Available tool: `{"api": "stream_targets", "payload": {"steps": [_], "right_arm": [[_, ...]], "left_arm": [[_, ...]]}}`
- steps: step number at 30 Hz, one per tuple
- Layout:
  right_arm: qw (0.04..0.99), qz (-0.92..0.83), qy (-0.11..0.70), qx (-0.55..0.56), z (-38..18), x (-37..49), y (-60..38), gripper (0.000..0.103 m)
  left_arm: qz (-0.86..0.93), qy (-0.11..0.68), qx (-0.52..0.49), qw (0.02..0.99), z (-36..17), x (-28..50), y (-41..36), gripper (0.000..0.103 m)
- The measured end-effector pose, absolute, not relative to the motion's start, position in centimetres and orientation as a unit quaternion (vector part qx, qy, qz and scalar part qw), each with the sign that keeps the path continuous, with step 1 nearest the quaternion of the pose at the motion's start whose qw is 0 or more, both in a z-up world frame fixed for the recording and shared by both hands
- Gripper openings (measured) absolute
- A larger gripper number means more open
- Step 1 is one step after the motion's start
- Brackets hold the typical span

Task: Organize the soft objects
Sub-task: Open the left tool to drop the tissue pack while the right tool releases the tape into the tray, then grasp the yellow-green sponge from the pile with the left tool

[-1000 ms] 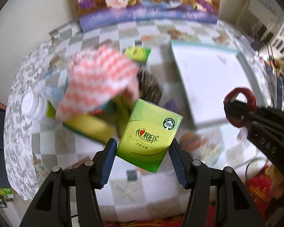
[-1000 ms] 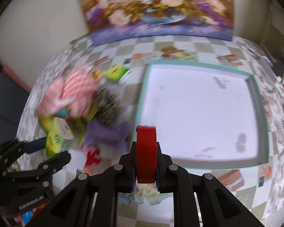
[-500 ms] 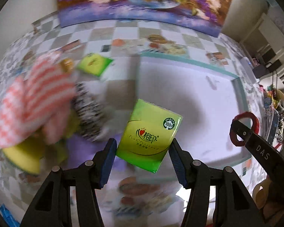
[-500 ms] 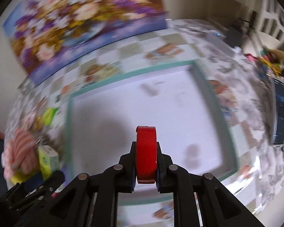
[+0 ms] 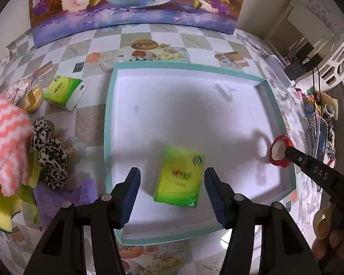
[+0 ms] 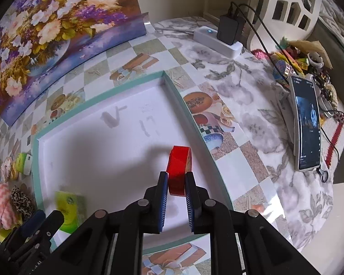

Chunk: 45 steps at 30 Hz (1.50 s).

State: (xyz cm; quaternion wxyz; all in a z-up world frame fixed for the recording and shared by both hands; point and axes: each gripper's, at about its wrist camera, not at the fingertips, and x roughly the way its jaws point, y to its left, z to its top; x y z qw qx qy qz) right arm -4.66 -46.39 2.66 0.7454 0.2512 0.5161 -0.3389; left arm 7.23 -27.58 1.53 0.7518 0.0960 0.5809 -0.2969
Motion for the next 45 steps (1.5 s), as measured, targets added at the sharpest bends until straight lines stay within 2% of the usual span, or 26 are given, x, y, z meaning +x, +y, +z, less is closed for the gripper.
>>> {"api": "stream_targets", "payload": {"steps": [1, 4, 5, 7, 8, 9, 12, 13, 15, 19, 20, 27, 30, 40, 45], "right_arm": [[0.747, -0.338, 0.516, 0.248, 2.8, -4.5, -46.3, 0.017], [0.752, -0.336, 0.518, 0.232, 3.2, -4.2, -45.7, 0.019], [0.752, -0.336, 0.520, 0.226, 3.3, -4.1, -45.5, 0.023], [0.754, -0.333, 0.522, 0.219, 3.5, -3.9, -45.0, 0.038], [0.754, -0.332, 0.523, 0.218, 3.5, -3.9, -44.9, 0.051], [0.755, -0.330, 0.523, 0.217, 3.5, -3.9, -44.7, 0.060], [0.755, -0.331, 0.526, 0.207, 3.4, -3.7, -44.2, 0.066], [0.755, -0.330, 0.529, 0.203, 3.3, -3.6, -44.0, 0.068], [0.754, -0.330, 0.532, 0.198, 3.1, -3.6, -43.7, 0.080], [0.757, -0.326, 0.532, 0.195, 3.0, -3.5, -43.1, 0.096], [0.758, -0.325, 0.532, 0.194, 3.0, -3.4, -42.9, 0.103], [0.766, -0.305, 0.533, 0.188, 3.1, -3.0, -41.6, 0.103], [0.771, -0.298, 0.534, 0.177, 3.3, -2.8, -40.8, 0.103], [0.790, -0.254, 0.530, 0.176, 3.9, -1.9, -38.3, 0.103], [0.804, -0.233, 0.520, 0.171, 5.1, -1.3, -36.2, 0.103]], "left_arm": [[-0.295, 0.579, 0.097, 0.754, 1.6, 7.2, -27.5, 0.070], [-0.291, 0.577, 0.091, 0.758, 1.9, 7.4, -27.0, 0.074], [-0.290, 0.578, 0.087, 0.758, 2.0, 7.5, -26.7, 0.074], [-0.285, 0.578, 0.082, 0.761, 2.2, 7.6, -26.3, 0.076], [-0.279, 0.576, 0.080, 0.764, 2.4, 7.8, -25.9, 0.077], [-0.273, 0.574, 0.079, 0.768, 2.4, 7.9, -25.7, 0.078], [-0.254, 0.568, 0.077, 0.779, 2.7, 8.4, -24.7, 0.079], [-0.247, 0.565, 0.075, 0.784, 2.8, 8.6, -24.3, 0.083], [-0.237, 0.561, 0.071, 0.790, 2.8, 8.8, -23.7, 0.090], [-0.230, 0.554, 0.060, 0.798, 3.2, 9.4, -22.6, 0.091], [-0.228, 0.555, 0.056, 0.798, 3.3, 9.5, -22.3, 0.091], [-0.220, 0.563, 0.031, 0.796, 3.1, 10.2, -21.0, 0.092], [-0.222, 0.563, 0.016, 0.796, 3.2, 10.4, -20.5, 0.103], [-0.229, 0.550, -0.002, 0.803, 5.2, 10.9, -19.1, 0.103], [-0.214, 0.554, 0.039, 0.804, 6.7, 10.4, -17.9, 0.103]]}}
